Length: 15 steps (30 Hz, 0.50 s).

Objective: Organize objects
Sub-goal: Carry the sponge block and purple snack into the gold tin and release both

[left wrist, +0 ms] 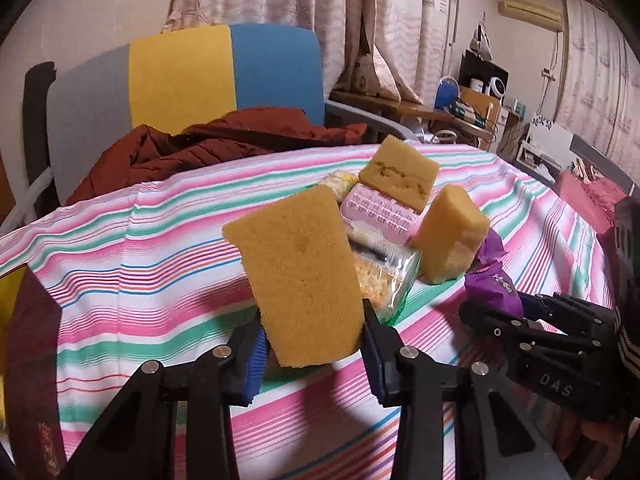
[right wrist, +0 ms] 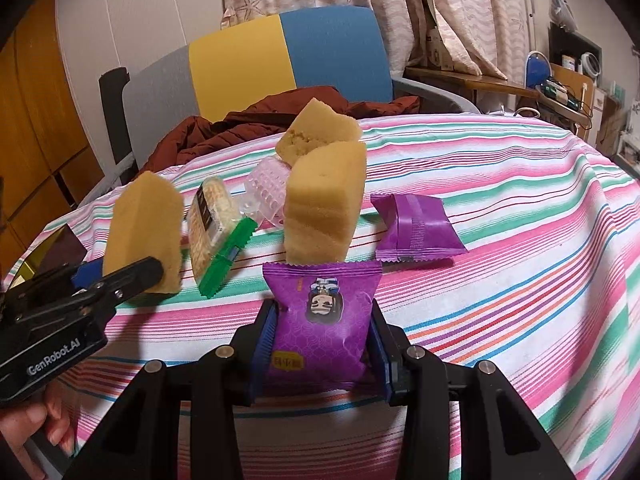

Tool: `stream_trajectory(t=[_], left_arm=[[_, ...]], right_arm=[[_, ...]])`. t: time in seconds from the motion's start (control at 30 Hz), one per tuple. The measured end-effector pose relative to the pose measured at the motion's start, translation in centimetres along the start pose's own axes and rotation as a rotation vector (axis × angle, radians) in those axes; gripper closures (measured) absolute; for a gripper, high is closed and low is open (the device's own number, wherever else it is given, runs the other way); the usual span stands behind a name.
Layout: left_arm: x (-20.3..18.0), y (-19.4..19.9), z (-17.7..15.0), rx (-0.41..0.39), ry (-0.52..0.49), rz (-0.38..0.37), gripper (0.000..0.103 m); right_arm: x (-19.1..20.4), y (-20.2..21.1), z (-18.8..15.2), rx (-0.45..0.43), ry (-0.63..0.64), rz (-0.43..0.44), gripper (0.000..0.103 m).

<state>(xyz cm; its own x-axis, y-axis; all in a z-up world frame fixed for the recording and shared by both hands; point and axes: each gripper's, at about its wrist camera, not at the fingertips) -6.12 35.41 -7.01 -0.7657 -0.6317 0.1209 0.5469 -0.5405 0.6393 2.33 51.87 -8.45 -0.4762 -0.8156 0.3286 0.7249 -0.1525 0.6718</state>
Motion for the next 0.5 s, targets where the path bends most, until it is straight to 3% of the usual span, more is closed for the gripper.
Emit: stream_trajectory(t=[0.3,0.5], left_arm=[[0.5,2.1,-1.6,-0.042,0.049,0.005,0.063],[-0.1,3.5,-2.6,-0.061,0.042,0.002,0.063]], right_arm=[[0.0,0.3,0.1,-0.018,-0.005,0.009,0.060],[0.7,1.8,-0.4,-0.091,0.019,0.032,0.060]])
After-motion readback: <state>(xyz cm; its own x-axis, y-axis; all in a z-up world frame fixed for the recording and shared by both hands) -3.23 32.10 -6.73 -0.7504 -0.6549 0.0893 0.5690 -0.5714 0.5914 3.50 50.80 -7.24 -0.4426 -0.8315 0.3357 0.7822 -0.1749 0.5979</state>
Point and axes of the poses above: each gripper's, at about its wrist camera, not at the fingertips, and y roughly against the way its jaws point, x to its left, z to its top, and after that the axes turned 14 degrees about -y, right-handed
